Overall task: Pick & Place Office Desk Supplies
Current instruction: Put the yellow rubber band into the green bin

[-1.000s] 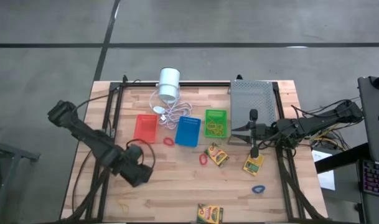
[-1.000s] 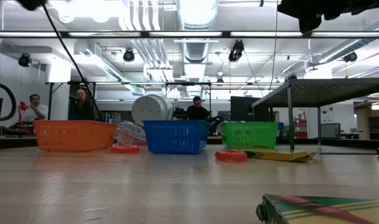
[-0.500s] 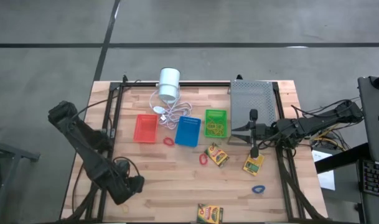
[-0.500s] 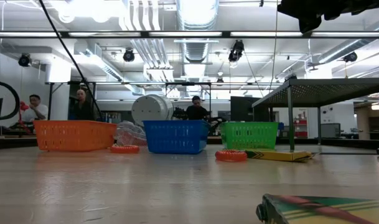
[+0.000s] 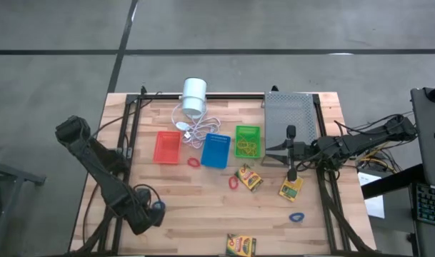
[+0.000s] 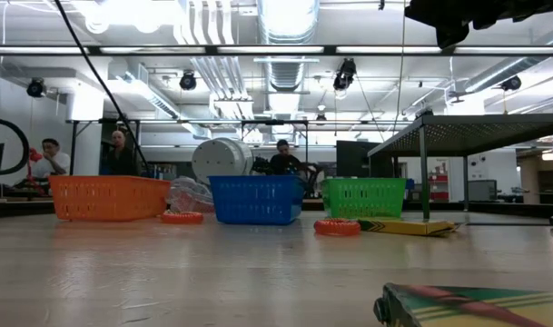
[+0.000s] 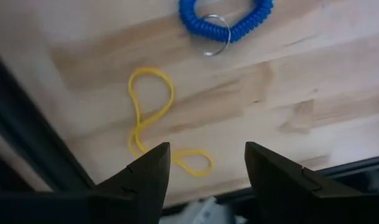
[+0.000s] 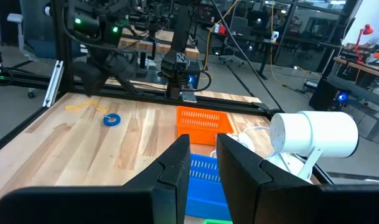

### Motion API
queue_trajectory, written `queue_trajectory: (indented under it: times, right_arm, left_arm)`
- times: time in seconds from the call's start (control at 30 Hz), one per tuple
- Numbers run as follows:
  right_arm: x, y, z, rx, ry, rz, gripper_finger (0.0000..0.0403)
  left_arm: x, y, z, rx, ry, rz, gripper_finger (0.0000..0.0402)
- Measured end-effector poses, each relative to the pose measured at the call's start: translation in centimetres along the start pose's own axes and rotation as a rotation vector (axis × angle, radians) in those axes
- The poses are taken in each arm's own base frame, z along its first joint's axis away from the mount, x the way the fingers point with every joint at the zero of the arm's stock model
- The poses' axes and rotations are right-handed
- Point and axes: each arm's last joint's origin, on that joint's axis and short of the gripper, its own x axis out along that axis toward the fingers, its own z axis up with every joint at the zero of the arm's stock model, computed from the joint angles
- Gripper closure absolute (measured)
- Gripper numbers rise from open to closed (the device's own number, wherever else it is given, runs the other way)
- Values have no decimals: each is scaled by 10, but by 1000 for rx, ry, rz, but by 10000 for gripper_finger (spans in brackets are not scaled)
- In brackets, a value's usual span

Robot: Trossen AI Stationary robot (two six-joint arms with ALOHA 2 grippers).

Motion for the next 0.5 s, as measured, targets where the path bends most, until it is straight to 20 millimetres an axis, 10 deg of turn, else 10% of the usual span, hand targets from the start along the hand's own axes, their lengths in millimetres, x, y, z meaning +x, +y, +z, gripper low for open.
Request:
queue_trajectory:
  times: [0.5]
  right_arm:
    - [0,0,0,0,0,0,328]
  left_arm:
    - [25,17,13,124,-5,39,188]
